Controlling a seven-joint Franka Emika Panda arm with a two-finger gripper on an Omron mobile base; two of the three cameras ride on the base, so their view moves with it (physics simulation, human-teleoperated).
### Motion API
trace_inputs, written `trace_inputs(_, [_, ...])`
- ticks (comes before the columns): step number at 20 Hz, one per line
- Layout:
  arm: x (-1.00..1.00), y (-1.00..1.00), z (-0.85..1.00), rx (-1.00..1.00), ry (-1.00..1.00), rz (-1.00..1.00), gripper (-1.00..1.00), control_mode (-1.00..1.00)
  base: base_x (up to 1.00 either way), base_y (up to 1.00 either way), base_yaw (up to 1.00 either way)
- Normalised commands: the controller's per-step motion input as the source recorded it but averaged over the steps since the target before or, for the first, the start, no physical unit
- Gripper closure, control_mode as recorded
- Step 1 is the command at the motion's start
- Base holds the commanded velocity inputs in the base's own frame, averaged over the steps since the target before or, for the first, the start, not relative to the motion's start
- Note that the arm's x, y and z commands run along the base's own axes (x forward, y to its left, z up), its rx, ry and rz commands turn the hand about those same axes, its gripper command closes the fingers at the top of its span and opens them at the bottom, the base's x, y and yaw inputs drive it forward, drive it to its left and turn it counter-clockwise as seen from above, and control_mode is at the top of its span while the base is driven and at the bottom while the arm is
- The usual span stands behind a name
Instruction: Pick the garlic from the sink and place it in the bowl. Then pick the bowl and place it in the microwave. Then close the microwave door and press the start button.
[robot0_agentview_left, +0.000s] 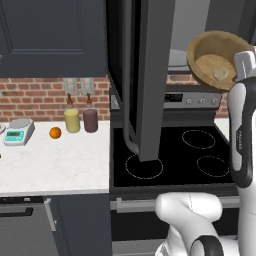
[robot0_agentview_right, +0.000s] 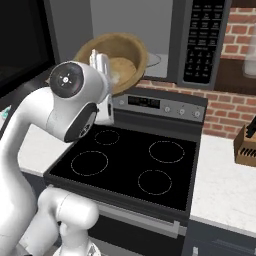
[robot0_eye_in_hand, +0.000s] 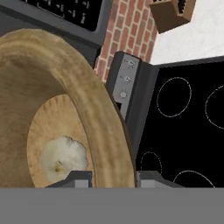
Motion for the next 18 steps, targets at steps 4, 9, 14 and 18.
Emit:
trace_inputs(4, [0.36,0.13,0.01,0.00,0.01,0.09,1.00,-1.00,0.00,0.00,0.00])
trace_inputs(9, [0.38,0.02,0.00,0.00,0.00,0.08,1.00,-1.00,0.00,0.00,0.00])
trace_inputs(14, [0.45,0.01,0.13,0.00,0.00,0.04,1.00,-1.00,0.00,0.00,0.00])
trace_inputs(18, [0.43,0.13,0.24,0.00,0.00,0.02,1.00,-1.00,0.00,0.00,0.00])
